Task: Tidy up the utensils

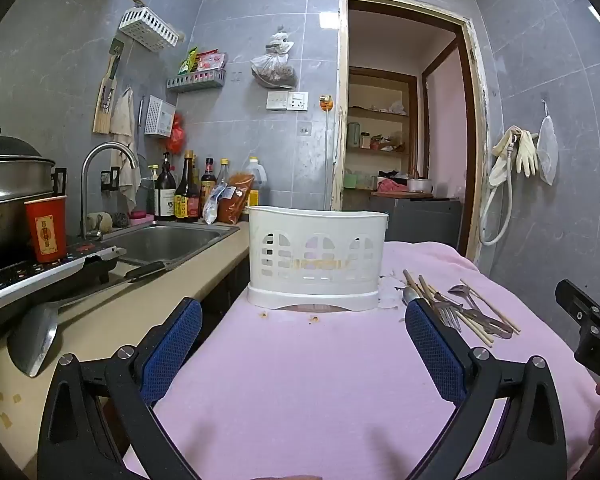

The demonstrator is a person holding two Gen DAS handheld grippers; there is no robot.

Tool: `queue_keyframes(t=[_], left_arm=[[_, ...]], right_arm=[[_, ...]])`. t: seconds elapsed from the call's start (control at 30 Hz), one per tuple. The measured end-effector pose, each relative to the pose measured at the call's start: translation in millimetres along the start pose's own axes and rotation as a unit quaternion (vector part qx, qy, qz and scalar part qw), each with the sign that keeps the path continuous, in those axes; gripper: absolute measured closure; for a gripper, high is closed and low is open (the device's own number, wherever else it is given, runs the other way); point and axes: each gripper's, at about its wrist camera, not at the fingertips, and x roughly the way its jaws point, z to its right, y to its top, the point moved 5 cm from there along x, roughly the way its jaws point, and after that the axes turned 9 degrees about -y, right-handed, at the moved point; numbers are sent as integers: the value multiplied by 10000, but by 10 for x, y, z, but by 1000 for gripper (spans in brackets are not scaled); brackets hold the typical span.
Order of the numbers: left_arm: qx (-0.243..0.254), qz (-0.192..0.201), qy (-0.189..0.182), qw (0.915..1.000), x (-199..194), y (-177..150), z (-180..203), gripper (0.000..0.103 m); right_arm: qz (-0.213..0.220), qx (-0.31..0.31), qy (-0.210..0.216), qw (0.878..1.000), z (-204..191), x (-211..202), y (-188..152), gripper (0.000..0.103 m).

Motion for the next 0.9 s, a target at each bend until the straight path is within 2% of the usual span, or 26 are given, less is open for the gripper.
queue_keyframes(t=[0.9], left_arm=[[-29,-67,-3,10000,-9,1,4,3]], right_arm=[[-8,-26,14,10000,-14,-5,9,0]])
